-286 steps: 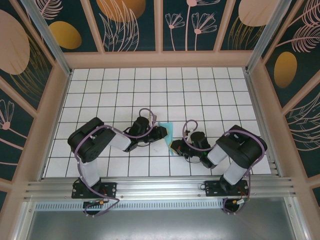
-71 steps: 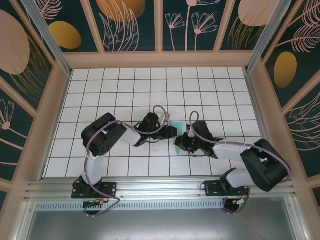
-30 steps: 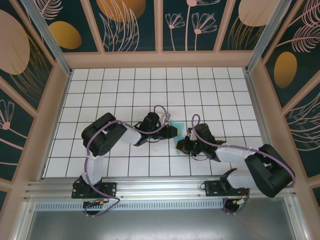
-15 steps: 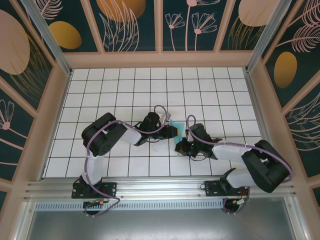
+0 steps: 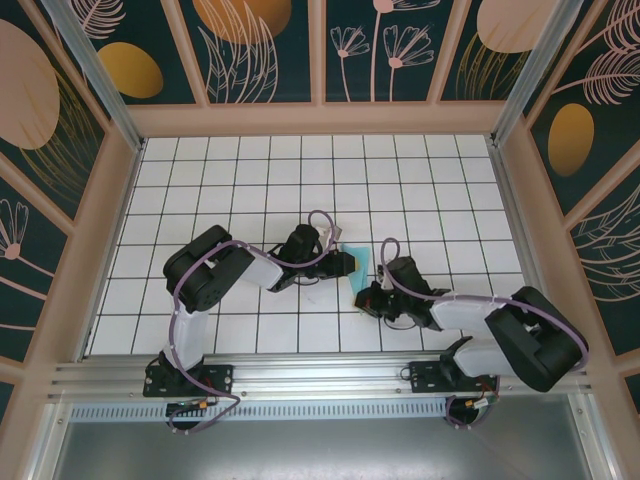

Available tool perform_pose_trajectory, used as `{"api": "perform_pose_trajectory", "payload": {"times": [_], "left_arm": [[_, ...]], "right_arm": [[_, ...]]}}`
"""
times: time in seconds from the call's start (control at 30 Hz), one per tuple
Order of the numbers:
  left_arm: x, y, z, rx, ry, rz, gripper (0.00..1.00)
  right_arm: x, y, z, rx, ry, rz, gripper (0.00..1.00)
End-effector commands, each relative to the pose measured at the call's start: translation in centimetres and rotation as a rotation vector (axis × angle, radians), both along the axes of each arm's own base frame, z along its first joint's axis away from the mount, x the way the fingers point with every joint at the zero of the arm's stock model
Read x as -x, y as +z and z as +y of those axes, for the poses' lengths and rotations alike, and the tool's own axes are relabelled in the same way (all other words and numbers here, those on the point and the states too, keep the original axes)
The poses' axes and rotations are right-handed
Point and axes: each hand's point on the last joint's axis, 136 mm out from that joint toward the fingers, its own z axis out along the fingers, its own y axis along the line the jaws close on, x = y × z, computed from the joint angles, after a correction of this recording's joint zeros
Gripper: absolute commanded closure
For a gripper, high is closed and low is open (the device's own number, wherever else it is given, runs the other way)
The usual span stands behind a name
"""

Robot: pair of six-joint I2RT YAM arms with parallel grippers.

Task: Fold a paper plane with a square sheet of paper (pick it up from the middle)
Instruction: Fold the wing for the fifth time at the center of the table.

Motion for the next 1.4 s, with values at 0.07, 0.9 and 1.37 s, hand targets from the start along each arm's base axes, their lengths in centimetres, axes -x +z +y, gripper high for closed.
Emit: {"api": "perform_pose_trajectory", "payload": {"times": [0.07, 0.9, 1.37], "left_arm": [[0.6, -4.2, 0.9, -0.115, 0.006, 0.066, 0.74], [-0.3, -1.3, -0.4, -0.049, -0.008, 0.018, 0.74], [-0.4, -0.9, -0.6, -0.04, -0.009, 0.018, 0.74]], "right_arm": [[1.7, -1.0, -1.6, 0.059, -0.014, 0.078, 0.95], [-5.5, 4.3, -2.3, 0.112, -0.111, -0.169, 0.64], [-6.0, 2.0, -2.3, 0.198, -0.061, -0.126, 0.48]]}}
